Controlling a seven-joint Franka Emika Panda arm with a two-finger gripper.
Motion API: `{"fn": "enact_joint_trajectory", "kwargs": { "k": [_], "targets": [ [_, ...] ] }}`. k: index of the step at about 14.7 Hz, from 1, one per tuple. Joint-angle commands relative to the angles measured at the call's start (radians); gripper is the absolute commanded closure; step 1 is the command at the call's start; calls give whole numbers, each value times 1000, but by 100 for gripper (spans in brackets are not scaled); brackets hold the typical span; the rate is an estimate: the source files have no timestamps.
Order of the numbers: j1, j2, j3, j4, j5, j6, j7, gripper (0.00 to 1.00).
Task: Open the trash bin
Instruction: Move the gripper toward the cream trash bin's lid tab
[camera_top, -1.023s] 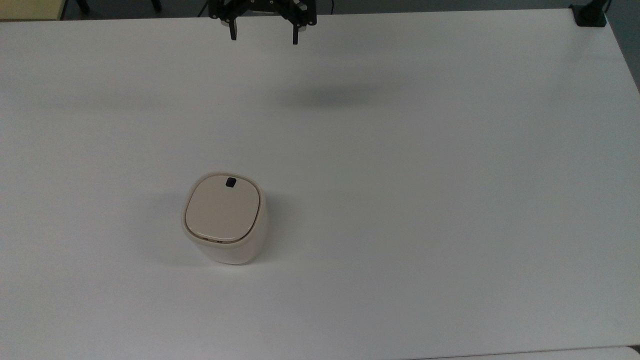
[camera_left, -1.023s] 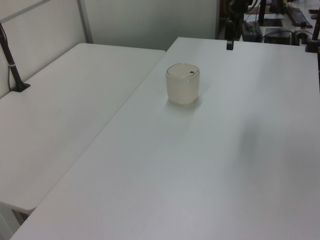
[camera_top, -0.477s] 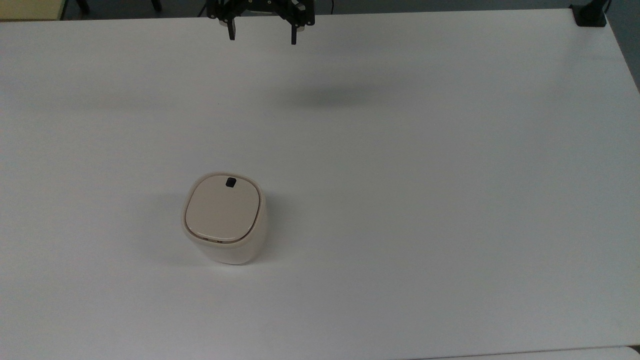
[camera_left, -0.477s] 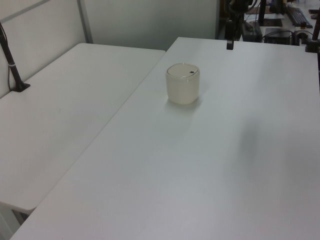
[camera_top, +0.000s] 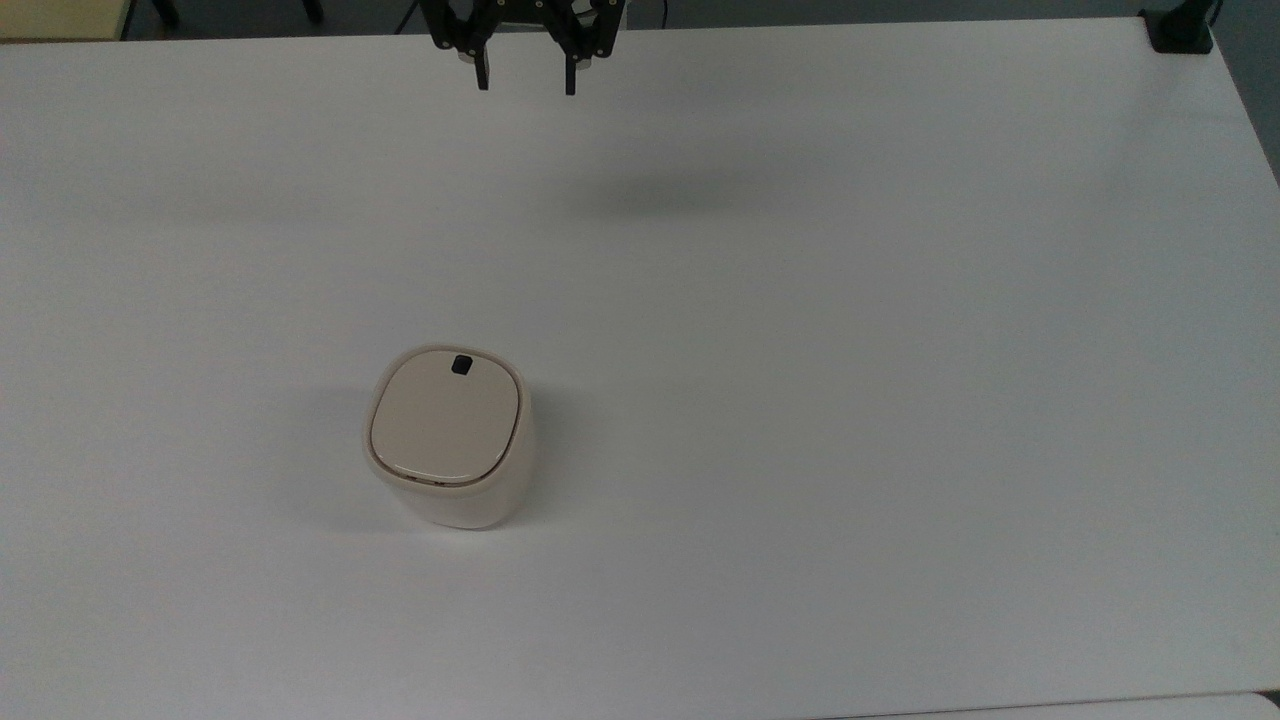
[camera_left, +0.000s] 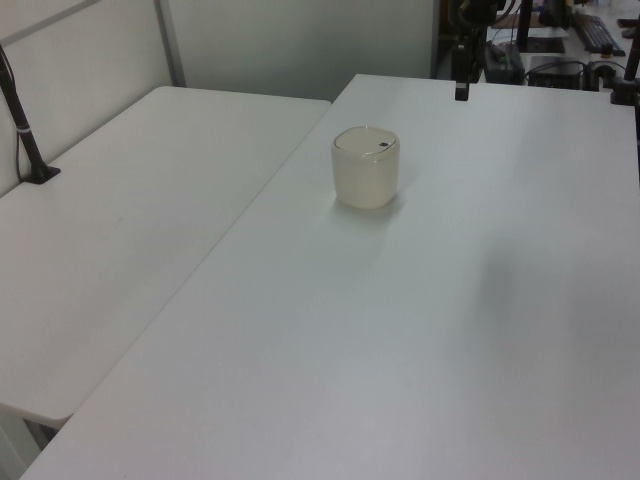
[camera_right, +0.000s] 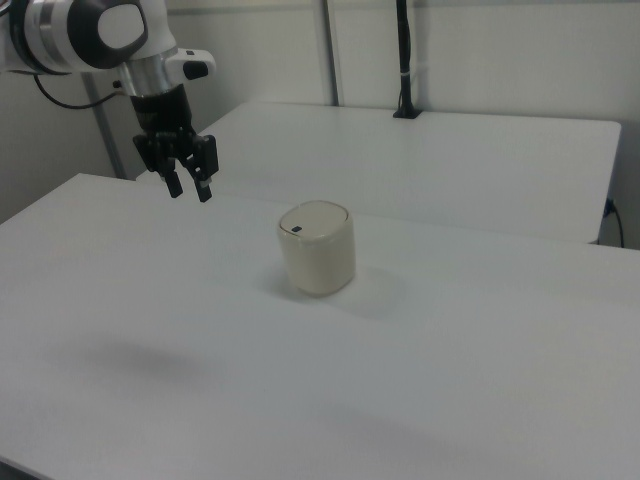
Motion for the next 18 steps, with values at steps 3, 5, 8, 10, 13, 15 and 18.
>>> {"fn": "enact_joint_trajectory", "kwargs": {
  "k": [3,5,8,10,13,15,18],
  "targets": [
    [2,-14,-10,-23,20,33,-32,100],
    [2,-6,-10,-21,22,57,-32,100],
    [-4,18,-12,-21,20,140,-32,100],
    [-19,48,-12,-20,19,207,-32,100],
    [-39,123,-12,16,20,298,-30,100],
    [-73,179,-10,49,23,379,-18,100],
    [-73,224,-12,49,22,450,-13,100]
  ]
}}
